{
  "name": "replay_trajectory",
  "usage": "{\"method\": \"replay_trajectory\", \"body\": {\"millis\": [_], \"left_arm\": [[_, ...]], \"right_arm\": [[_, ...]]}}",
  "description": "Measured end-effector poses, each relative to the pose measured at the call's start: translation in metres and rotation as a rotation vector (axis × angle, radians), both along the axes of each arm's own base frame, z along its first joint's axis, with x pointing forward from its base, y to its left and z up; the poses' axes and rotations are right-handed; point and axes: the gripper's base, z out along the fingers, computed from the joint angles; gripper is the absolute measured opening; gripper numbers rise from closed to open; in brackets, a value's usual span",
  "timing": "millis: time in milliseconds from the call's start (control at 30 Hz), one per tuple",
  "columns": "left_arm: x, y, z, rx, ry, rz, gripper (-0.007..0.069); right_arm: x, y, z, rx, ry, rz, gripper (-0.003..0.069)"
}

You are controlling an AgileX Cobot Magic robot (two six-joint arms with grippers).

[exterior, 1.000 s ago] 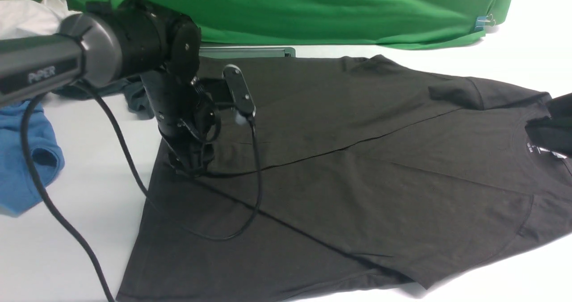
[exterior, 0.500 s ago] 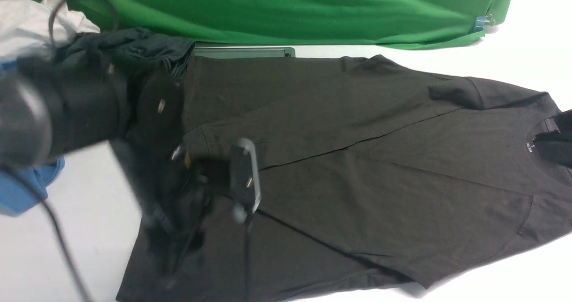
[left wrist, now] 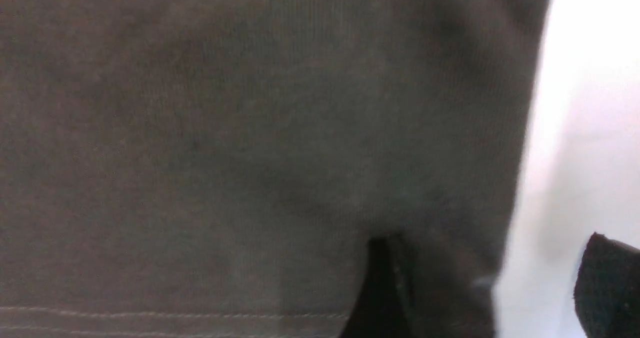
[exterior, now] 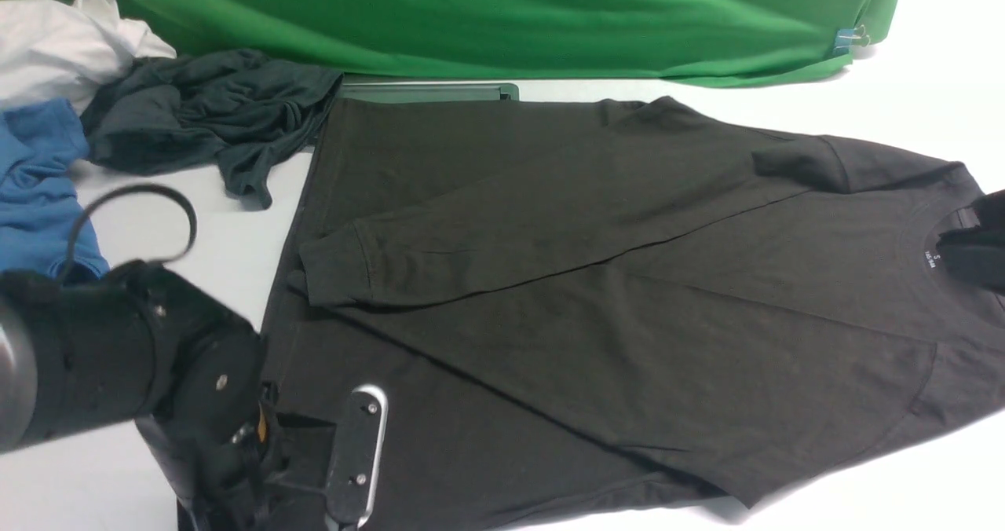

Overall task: Fold a long-sleeved shirt on a white desktop.
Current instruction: 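Grasp the near edge of the shirt at its hem and shoulder corners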

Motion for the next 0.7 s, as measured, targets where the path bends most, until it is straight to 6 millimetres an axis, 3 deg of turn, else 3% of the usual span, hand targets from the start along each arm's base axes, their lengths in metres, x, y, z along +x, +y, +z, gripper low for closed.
{"method": "replay_trajectory", "body": {"millis": [133, 333, 433, 500, 700], "left_arm": [[0.002, 0.003, -0.001, 0.027, -0.041, -0.046, 0.0437], [0.006, 0.004, -0.006, 0.048, -0.05, -0.038, 0.0288], [0.008, 0.004, -0.005, 0.055, -0.067, 0.01, 0.0111], [0.009, 0.003, -0.001, 0.045, -0.088, 0.061, 0.0049], [0.009, 0.002, 0.02, -0.003, -0.144, 0.221, 0.0041]], "right_arm": [[0.0, 0.0, 0.0, 0.0, 0.0, 0.0, 0.0239], [0.0, 0.0, 0.0, 0.0, -0.001, 0.0, 0.0239], [0.0, 0.0, 0.0, 0.002, -0.005, 0.0, 0.0239], [0.001, 0.0, 0.001, 0.006, -0.013, 0.0, 0.0239], [0.003, 0.001, 0.003, 0.019, -0.041, -0.003, 0.0239]]}}
